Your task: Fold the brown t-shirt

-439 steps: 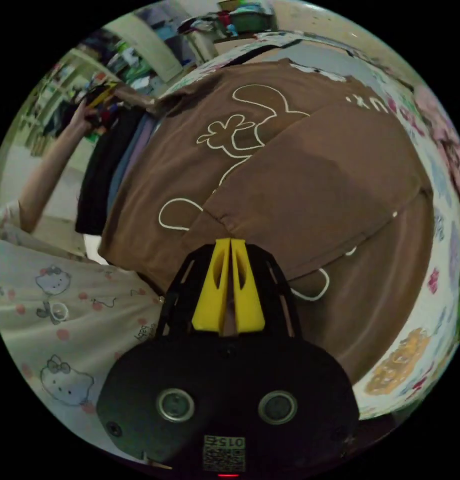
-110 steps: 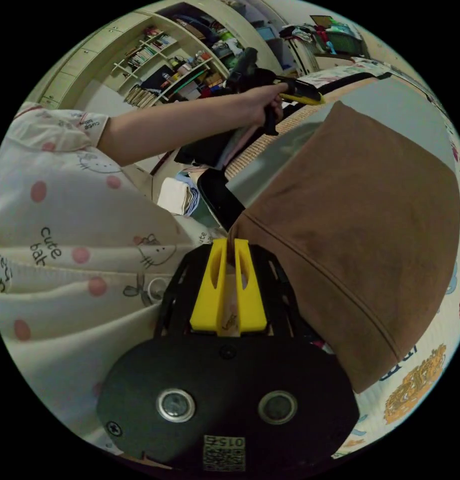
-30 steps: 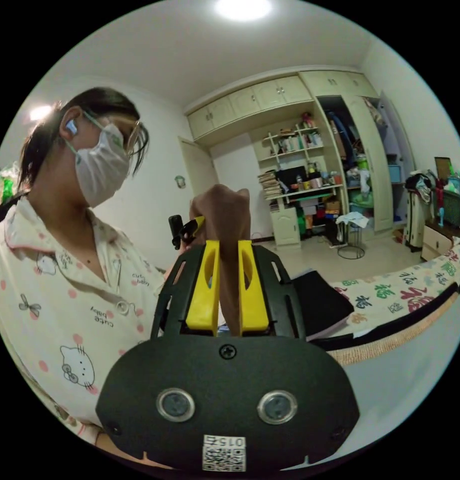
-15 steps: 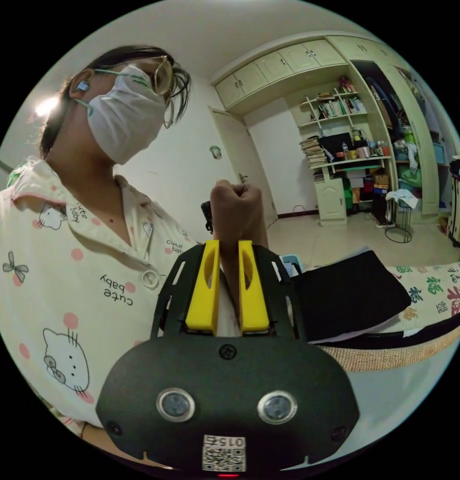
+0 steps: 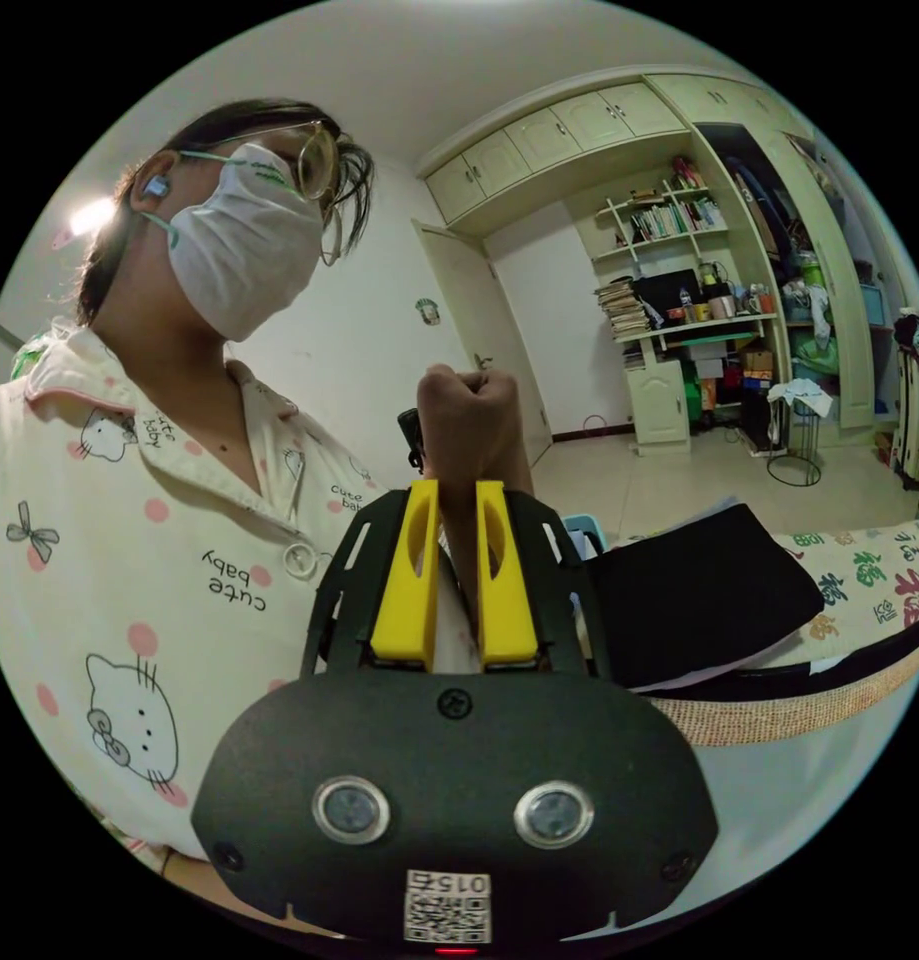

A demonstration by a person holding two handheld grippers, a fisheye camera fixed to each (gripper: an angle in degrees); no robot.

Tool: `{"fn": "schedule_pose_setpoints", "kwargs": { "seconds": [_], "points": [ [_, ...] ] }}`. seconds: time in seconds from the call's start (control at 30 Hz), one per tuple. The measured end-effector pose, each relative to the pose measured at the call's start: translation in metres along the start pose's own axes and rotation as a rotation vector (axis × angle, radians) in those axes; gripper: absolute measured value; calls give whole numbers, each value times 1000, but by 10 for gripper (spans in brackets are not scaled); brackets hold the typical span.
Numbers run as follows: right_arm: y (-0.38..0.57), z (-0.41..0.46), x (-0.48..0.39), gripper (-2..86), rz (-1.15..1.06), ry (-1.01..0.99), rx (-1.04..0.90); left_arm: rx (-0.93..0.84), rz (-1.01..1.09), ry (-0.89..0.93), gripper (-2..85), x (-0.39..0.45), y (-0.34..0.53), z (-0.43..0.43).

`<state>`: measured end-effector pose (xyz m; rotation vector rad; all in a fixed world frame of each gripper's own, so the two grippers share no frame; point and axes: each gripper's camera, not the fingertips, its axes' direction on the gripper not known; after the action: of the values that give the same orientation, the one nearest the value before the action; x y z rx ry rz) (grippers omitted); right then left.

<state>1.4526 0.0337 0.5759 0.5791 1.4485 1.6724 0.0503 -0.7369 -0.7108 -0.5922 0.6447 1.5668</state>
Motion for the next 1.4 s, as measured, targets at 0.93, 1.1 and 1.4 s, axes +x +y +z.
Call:
{"fn": "schedule_pose_setpoints", "kwargs": {
  "seconds": [0.93, 1.1, 1.4],
  "points": [
    [170, 74, -216, 63, 36, 32, 34, -4, 8, 24, 57, 50, 113, 77],
    [214, 95, -239, 63, 74, 66, 49, -27, -12, 26, 58, 48, 134, 113],
    [302, 148, -130, 62, 446, 314, 63, -340, -193, -48, 59, -46, 189, 269]
  ]
}}
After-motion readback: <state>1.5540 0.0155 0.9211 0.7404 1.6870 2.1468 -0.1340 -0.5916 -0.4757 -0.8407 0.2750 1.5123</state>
